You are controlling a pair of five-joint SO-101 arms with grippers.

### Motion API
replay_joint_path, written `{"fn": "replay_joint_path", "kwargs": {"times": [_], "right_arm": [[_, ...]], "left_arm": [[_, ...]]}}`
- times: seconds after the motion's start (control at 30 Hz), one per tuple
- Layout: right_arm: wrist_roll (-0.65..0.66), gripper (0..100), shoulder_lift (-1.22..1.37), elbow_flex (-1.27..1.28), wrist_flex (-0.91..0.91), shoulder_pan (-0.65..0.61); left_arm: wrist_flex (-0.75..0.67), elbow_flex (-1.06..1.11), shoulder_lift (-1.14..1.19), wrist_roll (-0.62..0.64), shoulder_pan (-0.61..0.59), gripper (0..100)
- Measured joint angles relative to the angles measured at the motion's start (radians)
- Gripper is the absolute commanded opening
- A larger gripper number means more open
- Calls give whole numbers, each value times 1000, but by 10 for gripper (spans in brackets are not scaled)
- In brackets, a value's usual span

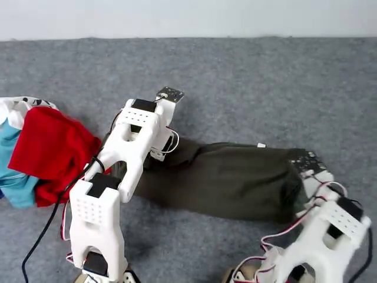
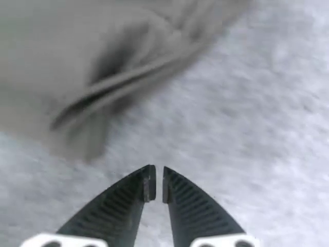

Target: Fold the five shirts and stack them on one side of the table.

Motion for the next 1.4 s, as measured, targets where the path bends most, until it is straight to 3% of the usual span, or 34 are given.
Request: {"fn": "replay_joint_path", "kwargs": {"times": [0.2, 0.37, 0.57, 0.77, 0.87, 1.03, 1.27, 1.4], "right_arm": [[32, 40, 2, -37, -32, 23], [-83, 38, -31, -92, 114, -8], [-221, 39, -146, -83, 347, -272], [-362, 39, -207, 17, 331, -565], [-371, 39, -209, 110, 250, -629], [-319, 39, -209, 247, 80, -554], [-80, 39, -212, 267, -129, -244], [-37, 39, -212, 267, -230, -123]], "left_arm": [[0, 0, 0, 0, 0, 98], [0, 0, 0, 0, 0, 98], [0, 0, 0, 0, 0, 98], [0, 0, 0, 0, 0, 98], [0, 0, 0, 0, 0, 98], [0, 0, 0, 0, 0, 98], [0, 0, 0, 0, 0, 98], [0, 0, 0, 0, 2, 98]]}}
